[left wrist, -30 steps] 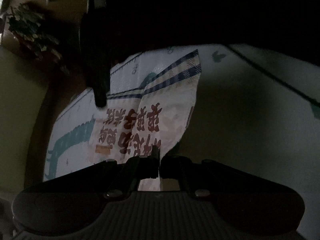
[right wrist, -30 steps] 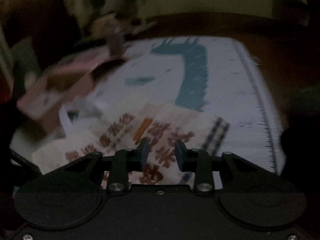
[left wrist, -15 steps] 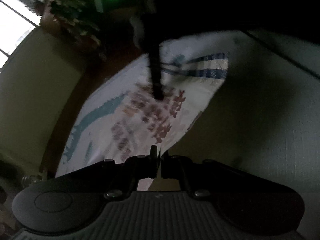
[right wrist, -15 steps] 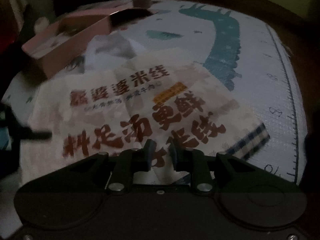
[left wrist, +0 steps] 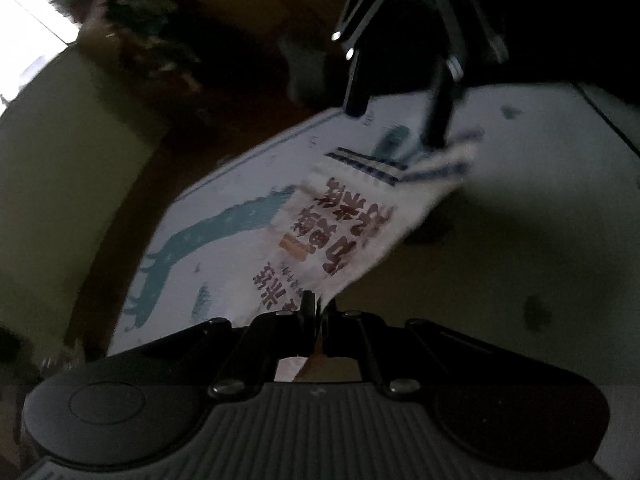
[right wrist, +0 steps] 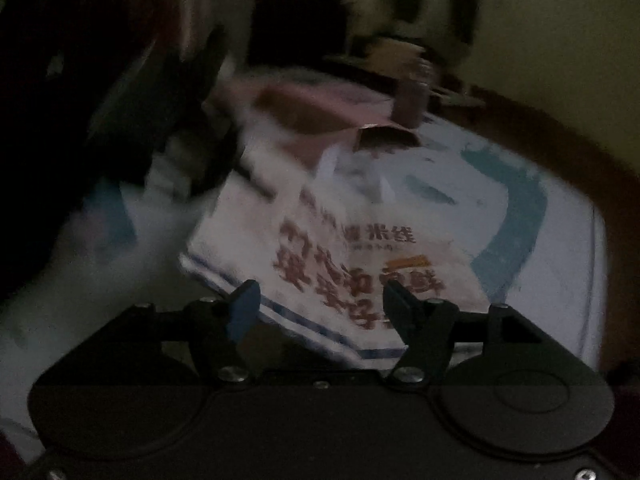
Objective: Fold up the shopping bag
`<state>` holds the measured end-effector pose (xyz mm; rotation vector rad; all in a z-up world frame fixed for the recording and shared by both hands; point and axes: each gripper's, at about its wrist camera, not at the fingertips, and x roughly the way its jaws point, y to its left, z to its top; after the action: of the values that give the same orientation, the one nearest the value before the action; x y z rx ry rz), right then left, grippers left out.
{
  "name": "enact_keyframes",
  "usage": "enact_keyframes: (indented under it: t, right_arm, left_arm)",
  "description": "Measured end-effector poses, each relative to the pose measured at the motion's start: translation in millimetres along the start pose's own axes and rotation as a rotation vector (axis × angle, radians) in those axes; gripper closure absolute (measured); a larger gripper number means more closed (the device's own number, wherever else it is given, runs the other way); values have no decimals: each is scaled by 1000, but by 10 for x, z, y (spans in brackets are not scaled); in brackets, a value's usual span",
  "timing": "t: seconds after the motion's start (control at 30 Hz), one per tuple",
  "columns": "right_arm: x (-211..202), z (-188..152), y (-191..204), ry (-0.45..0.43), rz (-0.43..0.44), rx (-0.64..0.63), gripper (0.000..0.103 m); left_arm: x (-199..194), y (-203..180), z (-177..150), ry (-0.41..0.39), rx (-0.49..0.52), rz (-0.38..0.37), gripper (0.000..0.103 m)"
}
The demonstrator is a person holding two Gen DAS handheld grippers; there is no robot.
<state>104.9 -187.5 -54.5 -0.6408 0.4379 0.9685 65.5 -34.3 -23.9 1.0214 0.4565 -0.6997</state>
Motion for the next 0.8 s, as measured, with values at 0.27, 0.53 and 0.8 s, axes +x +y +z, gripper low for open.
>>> enact_keyframes:
  t: [0.27,0.53,0.8]
  right_arm:
    - [129,-7,260,12,26,-147,35]
    - [72,136,378,-9,110,-70,32]
    - [447,121,244,75,-26,-28,92]
  left_arm:
    - [-26,259,-32,-3,-50,-28,101]
    - [46,217,-70,20,-34,-13,101]
    - [-32,197,0,-78,-103,-42,101]
